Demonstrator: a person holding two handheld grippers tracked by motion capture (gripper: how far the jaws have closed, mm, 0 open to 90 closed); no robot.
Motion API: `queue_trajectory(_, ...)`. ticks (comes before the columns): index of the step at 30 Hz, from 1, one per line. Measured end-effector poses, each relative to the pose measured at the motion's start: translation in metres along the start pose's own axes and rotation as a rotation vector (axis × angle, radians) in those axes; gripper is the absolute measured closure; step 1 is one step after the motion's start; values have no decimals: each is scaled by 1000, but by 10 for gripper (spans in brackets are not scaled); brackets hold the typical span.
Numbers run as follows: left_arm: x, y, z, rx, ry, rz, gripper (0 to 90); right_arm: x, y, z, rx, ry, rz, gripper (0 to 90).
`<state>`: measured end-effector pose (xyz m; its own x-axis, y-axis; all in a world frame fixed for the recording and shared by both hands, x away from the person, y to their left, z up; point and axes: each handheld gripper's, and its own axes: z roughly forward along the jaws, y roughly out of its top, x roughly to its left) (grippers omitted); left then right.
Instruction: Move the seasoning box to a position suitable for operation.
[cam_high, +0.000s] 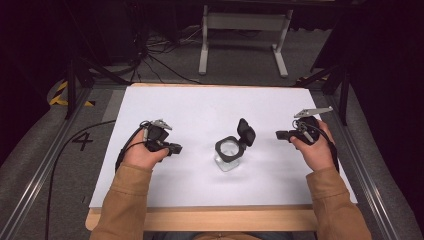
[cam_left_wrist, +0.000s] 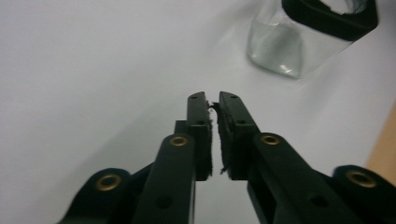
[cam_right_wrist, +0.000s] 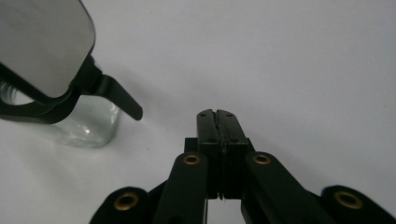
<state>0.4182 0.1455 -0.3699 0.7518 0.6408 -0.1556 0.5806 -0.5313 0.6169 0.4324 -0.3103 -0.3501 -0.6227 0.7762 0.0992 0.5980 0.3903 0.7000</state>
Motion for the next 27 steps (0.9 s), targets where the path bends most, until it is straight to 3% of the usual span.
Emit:
queue_trajectory(2,-3,2,-6,46,-1,-39,871,3,-1,-4,14,17,-17,900)
queue_trajectory(7,-7,5,-8,51,-38,-74,892,10,1,-9,-14,32,-25,900)
queue_trajectory(14,-22,13,1,11,-77,-19,900,24,6,-10,-85,64,-56,900)
queue_trajectory(15,-29,15,6,7,-91,11,900,26,6,-10,-86,58,-64,900)
queue_trajectory(22,-47,22,21,-52,-144,43,900,29,6,-10,-101,88,-61,900)
queue_trajectory(27,-56,25,34,-45,-162,73,900,30,6,-8,-104,100,-60,900)
